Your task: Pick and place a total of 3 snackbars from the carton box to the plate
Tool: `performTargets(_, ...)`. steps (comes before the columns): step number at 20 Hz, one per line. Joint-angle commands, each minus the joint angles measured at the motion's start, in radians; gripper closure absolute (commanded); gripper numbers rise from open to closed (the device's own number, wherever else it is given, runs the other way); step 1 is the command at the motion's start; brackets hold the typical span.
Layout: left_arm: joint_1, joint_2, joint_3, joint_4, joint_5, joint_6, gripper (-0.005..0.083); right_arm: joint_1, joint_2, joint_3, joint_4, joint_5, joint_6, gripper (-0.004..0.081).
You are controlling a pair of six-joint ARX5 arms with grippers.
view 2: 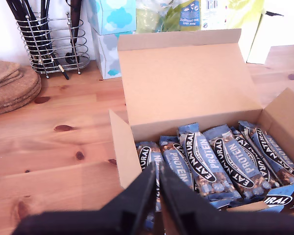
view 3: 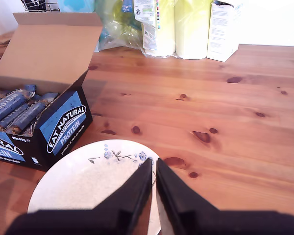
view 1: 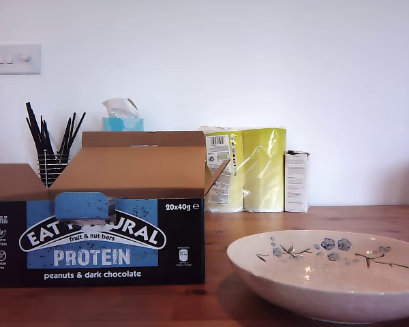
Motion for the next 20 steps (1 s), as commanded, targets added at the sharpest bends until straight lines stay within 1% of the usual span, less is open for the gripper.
performTargets(1, -0.002, -0.008, -0.022, -0.013, 0.069, -0.003, 0.0793, 0.001, 0.001, 0.002, 0.056, -0.012, 0.000, 0.0783)
performTargets(7, -0.002, -0.008, -0.021, -0.008, 0.071, -0.004, 0.0793, 0.001, 0.001, 0.003, 0.058, -0.012, 0.000, 0.0783)
performTargets(10, -0.002, -0.008, -0.005, -0.009, 0.121, -0.002, 0.0793, 0.001, 0.019, 0.050, 0.061, -0.023, 0.000, 0.0783)
performTargets(12, -0.002, 0.008, 0.027, -0.032, 0.126, 0.001, 0.0793, 0.002, 0.077, 0.125, 0.002, -0.030, 0.000, 0.0783)
performTargets(14, -0.002, 0.050, 0.075, -0.083, 0.136, 0.037, 0.0793, 0.009, 0.180, 0.222, -0.128, -0.045, 0.000, 0.0783)
performTargets(15, -0.002, 0.078, 0.096, -0.103, 0.140, 0.061, 0.0793, 0.016, 0.245, 0.276, -0.197, -0.071, 0.000, 0.0783)
performTargets(17, -0.002, 0.143, 0.137, -0.133, 0.148, 0.096, 0.0793, 0.040, 0.365, 0.379, -0.293, -0.117, 0.000, 0.0783)
performTargets(19, -0.002, 0.209, 0.165, -0.137, 0.166, 0.111, 0.0793, 0.079, 0.447, 0.468, -0.352, -0.112, 0.005, 0.0783)
performTargets(20, -0.002, 0.247, 0.181, -0.138, 0.172, 0.111, 0.0793, 0.097, 0.476, 0.509, -0.382, -0.101, 0.024, 0.0783)
